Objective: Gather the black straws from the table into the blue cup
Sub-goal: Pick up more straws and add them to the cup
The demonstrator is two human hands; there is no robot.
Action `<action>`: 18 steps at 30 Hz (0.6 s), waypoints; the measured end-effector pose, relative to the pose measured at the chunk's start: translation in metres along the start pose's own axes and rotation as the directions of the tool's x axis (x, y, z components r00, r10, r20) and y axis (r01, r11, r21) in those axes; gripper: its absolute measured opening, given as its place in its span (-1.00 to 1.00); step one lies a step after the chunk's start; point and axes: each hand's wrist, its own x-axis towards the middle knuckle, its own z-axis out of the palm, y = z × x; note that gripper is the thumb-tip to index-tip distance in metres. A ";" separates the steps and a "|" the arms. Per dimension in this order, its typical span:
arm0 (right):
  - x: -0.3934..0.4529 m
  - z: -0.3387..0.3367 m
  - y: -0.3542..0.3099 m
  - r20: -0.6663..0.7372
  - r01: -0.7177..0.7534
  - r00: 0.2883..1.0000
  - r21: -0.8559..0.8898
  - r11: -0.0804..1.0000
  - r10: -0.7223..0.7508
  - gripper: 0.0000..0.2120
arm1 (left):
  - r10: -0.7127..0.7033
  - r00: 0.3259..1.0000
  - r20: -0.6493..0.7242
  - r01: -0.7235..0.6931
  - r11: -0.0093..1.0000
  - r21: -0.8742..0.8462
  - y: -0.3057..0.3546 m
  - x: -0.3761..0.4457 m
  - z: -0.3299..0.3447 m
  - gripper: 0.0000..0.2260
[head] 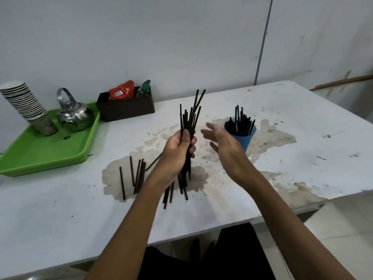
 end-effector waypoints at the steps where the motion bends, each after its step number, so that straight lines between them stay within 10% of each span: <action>1: 0.004 -0.004 -0.009 -0.006 -0.014 1.000 0.085 0.996 0.015 -0.48 | 0.044 0.999 -0.030 -0.043 0.999 0.016 -0.002 0.001 0.010 -0.77; 6: 0.024 -0.027 -0.046 -0.040 -0.050 0.997 0.333 0.942 0.067 -0.46 | 0.138 0.985 -0.107 -0.130 0.988 0.081 -0.016 -0.002 0.047 -0.74; 18: 0.038 -0.034 -0.041 0.040 -0.027 0.999 0.098 0.995 0.023 -0.59 | 0.327 0.936 -0.132 -0.283 0.920 0.271 -0.054 -0.016 0.067 -0.78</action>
